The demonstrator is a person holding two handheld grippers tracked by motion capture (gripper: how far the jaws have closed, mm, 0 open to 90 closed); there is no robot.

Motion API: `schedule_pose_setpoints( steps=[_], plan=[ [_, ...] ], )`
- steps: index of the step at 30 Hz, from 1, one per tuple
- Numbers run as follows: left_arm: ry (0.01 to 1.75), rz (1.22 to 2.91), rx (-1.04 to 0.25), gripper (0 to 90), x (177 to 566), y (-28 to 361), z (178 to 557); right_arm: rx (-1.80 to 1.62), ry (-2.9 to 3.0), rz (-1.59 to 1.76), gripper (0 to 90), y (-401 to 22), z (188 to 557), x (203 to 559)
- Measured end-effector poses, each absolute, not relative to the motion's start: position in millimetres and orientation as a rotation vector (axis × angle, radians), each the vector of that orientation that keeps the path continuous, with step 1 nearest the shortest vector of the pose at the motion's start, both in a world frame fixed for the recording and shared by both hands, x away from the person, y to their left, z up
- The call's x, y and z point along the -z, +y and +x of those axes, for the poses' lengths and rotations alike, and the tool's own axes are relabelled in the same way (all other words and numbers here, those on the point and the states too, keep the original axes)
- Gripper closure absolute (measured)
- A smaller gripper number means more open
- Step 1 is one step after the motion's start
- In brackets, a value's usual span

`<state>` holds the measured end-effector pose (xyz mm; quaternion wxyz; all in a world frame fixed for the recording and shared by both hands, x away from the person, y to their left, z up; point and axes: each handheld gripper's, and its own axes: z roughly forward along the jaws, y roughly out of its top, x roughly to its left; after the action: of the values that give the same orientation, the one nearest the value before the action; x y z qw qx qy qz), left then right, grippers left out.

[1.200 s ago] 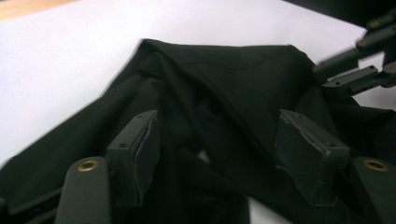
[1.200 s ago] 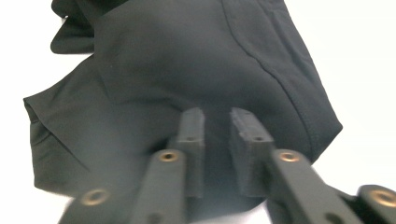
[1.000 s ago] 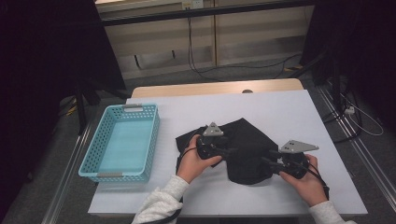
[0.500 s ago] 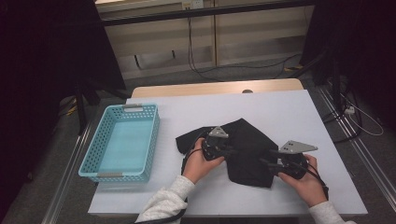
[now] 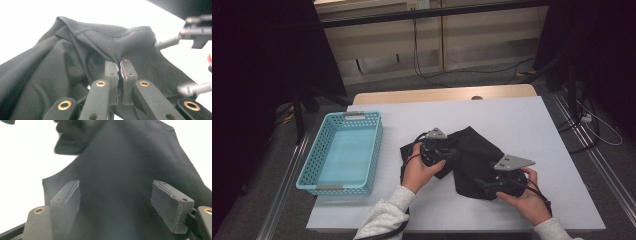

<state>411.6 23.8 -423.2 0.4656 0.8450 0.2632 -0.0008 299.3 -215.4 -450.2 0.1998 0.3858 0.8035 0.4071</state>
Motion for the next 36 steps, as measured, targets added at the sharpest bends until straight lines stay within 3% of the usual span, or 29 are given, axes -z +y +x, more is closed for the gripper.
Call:
schedule_pose_setpoints(
  steps=[5,12,17,29,30,31,32,33,36],
  plan=[
    [0.683,2.062,-0.022,86.2,419.5,36.1,416.4,-1.059,2.324,1.010,25.7,-198.1,299.5,458.0],
    [0.750,2.028,-0.056,86.4,413.6,59.1,423.9,-0.977,2.301,1.028,27.6,-206.8,301.8,461.4],
    [0.801,1.979,-0.072,86.5,407.8,79.4,428.9,-0.942,2.255,1.097,34.0,-220.4,304.1,460.2],
    [0.822,1.989,-0.083,86.8,410.6,83.3,430.2,-0.915,2.177,1.231,47.2,-235.0,309.4,459.6],
    [0.823,1.988,-0.083,86.8,411.5,84.1,430.6,-0.911,2.177,1.231,52.7,-235.3,309.6,459.2],
    [0.833,1.991,-0.075,86.8,411.9,84.9,430.3,-0.936,2.231,1.205,71.5,-235.2,310.0,457.7],
    [0.833,1.991,-0.075,86.8,411.9,84.9,430.3,-0.949,2.269,1.193,80.9,-234.7,309.8,456.3],
    [0.831,1.992,-0.079,86.8,410.6,85.5,429.5,-0.961,2.289,1.176,85.3,-234.1,309.8,455.3],
    [0.830,1.987,-0.077,86.8,408.7,86.5,428.9,-0.951,2.297,1.152,87.3,-232.9,308.9,452.5]
  ],
)
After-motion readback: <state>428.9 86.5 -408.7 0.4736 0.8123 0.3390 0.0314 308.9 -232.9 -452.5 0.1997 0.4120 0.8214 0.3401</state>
